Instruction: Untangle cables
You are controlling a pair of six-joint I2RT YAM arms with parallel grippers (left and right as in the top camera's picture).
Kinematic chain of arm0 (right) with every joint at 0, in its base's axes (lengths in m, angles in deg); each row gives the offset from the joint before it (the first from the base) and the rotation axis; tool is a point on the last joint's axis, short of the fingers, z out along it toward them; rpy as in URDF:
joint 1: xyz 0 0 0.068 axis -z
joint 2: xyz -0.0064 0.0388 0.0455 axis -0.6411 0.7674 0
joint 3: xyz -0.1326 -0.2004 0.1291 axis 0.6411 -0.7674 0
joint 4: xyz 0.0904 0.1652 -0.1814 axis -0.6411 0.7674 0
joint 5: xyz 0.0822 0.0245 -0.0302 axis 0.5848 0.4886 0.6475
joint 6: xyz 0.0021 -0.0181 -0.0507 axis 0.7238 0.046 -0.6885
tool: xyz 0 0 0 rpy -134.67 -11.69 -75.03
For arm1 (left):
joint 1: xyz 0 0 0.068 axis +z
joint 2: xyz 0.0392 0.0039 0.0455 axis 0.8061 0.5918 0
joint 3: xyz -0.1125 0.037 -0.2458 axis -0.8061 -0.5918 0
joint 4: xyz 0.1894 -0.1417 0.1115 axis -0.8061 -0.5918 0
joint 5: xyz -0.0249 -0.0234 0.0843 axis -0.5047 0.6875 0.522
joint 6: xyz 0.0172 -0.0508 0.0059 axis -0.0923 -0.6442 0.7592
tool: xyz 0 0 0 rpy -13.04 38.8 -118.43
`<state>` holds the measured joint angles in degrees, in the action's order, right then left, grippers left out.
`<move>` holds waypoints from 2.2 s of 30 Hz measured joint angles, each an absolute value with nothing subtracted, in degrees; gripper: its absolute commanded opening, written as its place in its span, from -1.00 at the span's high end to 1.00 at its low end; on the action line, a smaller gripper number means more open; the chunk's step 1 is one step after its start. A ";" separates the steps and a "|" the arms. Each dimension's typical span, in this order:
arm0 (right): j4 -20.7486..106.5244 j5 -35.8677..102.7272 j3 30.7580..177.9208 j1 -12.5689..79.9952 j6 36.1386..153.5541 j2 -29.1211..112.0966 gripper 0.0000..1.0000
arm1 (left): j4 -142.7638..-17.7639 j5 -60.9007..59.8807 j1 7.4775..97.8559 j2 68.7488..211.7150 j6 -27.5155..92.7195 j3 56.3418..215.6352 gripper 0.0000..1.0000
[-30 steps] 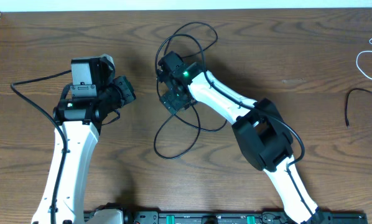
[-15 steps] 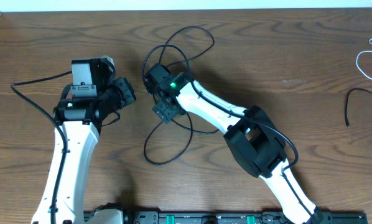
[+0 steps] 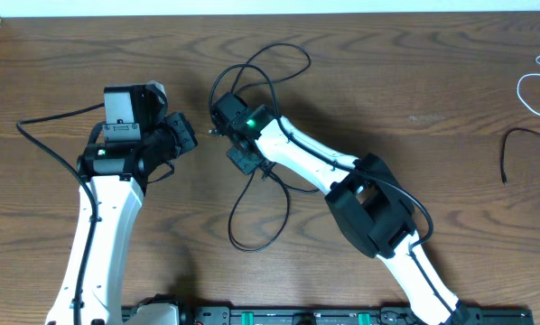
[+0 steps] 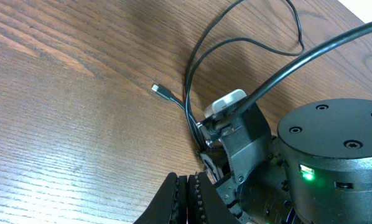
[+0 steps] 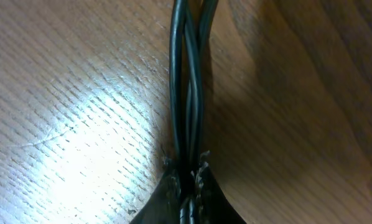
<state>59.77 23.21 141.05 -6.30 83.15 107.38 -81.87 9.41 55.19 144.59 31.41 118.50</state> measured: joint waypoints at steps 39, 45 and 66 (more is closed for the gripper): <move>82.72 29.64 157.16 33.68 80.09 86.15 0.97 | -81.83 9.41 55.19 144.59 31.41 118.50 0.85; 86.90 31.65 157.16 28.26 77.16 88.67 0.95 | -81.83 9.41 55.19 144.59 31.41 118.50 0.85; 74.44 28.65 139.71 15.54 72.90 100.64 -0.18 | -81.80 9.41 55.19 144.59 31.41 118.50 0.85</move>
<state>74.44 28.65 139.71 15.54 72.90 100.64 -81.80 9.41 55.19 144.59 31.41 118.50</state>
